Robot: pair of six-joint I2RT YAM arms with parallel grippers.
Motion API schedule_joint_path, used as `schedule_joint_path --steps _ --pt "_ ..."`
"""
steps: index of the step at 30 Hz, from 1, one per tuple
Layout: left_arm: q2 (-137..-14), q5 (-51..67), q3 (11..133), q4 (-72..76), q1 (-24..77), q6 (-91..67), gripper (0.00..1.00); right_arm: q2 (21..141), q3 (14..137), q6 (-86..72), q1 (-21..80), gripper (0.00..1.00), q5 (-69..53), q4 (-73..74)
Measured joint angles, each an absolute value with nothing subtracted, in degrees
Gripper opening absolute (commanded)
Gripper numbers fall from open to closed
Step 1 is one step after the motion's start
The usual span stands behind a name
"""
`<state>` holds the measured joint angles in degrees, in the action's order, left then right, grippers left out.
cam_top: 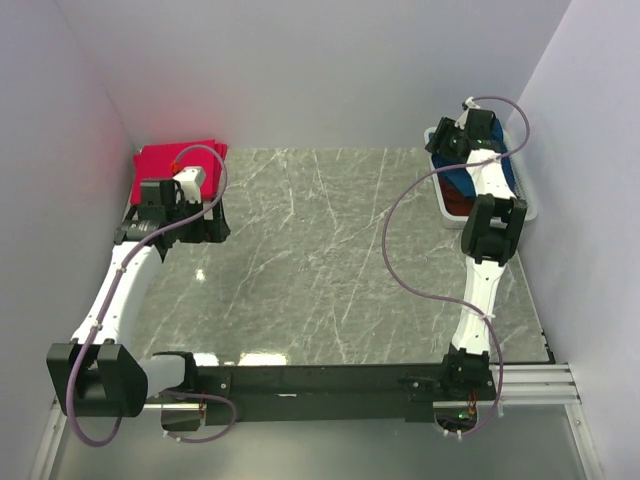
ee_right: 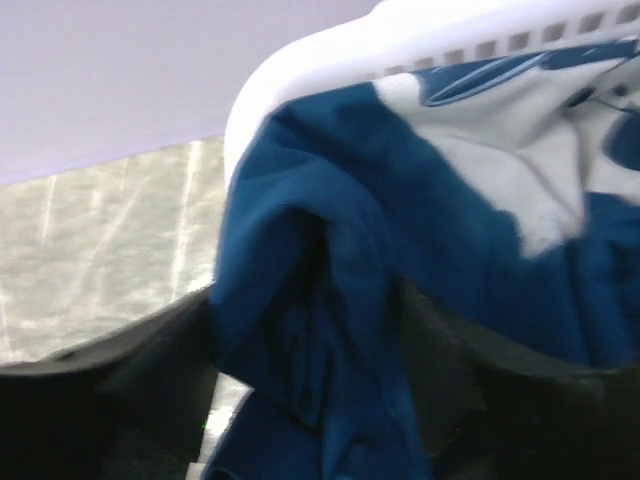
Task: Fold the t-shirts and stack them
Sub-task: Grab the tshirt from the pile
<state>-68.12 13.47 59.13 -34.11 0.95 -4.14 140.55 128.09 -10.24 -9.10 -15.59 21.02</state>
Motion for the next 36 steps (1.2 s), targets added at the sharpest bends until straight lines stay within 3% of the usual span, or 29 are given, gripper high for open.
schedule_joint_path --steps 6,10,14,17,21,29,36 --pt "-68.4 13.9 60.1 -34.1 1.0 -4.2 0.99 140.6 127.3 -15.7 -9.9 0.49 -20.3 19.2" --pt "-69.0 14.3 60.1 -34.1 1.0 -4.2 0.99 140.6 125.4 -20.5 -11.5 0.55 -25.8 16.9" --pt "-69.2 15.0 60.1 -34.1 1.0 -4.5 0.99 140.5 123.2 -25.7 -14.1 0.53 -31.7 14.5" --pt "-69.2 15.4 60.1 -34.1 1.0 -5.2 0.99 140.4 121.0 -29.8 -16.2 0.38 -35.1 12.4" --pt "-69.2 15.4 60.1 -34.2 1.0 -5.2 0.99 140.4 118.8 -34.2 -17.9 0.0 -38.1 10.1" --pt "-69.2 15.4 60.3 -34.9 1.0 -5.2 0.99 138.1 116.4 -38.1 -18.0 0.0 -41.8 7.8" --pt "-69.1 17.1 61.1 -35.0 1.0 -5.3 0.99 123.7 104.9 -40.1 -18.9 0.0 -45.6 5.4"
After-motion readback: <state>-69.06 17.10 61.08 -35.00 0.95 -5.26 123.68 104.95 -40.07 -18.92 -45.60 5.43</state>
